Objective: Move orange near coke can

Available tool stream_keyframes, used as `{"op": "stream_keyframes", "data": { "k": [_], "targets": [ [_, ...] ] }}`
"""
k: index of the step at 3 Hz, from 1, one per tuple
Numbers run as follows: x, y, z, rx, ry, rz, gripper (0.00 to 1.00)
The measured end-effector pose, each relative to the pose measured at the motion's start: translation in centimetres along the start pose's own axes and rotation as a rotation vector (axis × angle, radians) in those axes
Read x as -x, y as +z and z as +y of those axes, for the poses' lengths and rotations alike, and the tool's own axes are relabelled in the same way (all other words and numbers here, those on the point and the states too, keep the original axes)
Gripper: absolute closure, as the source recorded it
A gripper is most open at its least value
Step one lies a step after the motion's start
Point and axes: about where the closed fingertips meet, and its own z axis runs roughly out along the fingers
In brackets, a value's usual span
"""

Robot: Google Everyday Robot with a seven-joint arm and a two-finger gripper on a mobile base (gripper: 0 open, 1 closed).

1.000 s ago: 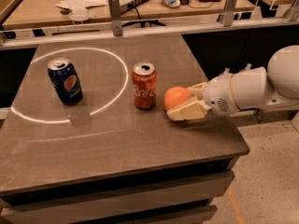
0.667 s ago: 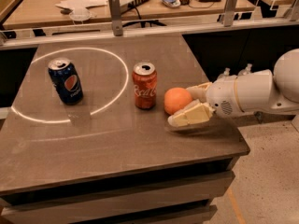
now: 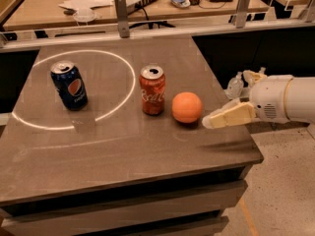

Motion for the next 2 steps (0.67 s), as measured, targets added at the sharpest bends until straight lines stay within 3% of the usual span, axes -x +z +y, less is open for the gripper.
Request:
{"op": "stream_keyframes", "data": {
  "k": [1, 2],
  "targets": [
    [-0.03, -0.71, -0.86, -0.037, 0.003, -0.008, 0.00],
    [-0.02, -0.71, -0.85, -0.037, 0.002, -0.008, 0.00]
  ]
}}
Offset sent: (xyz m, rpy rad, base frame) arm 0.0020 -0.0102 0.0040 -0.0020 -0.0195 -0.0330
